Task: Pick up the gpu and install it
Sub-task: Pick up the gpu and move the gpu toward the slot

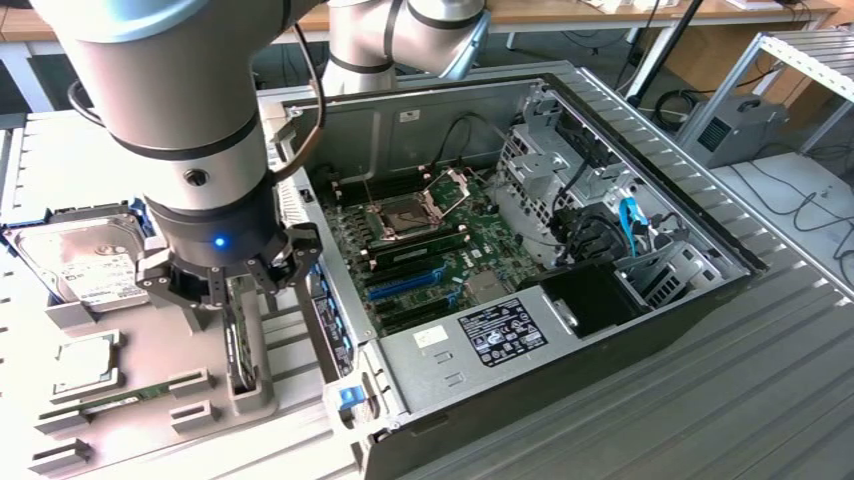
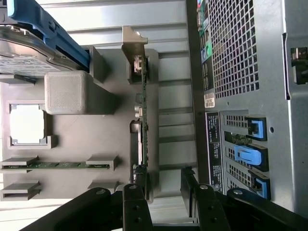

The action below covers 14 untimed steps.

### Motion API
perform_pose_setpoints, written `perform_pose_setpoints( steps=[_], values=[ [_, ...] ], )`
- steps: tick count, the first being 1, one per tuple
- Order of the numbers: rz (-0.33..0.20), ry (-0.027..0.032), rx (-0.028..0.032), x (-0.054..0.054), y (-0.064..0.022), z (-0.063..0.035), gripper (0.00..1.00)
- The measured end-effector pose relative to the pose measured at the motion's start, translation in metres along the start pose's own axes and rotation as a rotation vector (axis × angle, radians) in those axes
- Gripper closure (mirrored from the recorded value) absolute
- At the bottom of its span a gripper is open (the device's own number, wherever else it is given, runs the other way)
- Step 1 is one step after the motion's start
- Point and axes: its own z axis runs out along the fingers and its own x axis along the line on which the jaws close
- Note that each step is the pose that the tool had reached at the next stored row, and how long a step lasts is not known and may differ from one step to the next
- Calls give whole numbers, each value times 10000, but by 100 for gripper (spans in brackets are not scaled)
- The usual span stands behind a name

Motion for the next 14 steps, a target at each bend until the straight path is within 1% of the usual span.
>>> perform_pose_setpoints(
  steps=[4, 14],
  values=[
    [1, 0, 0, 2, -3, 63, 58],
    [0, 0, 1, 2, -4, 92, 58]
  ],
)
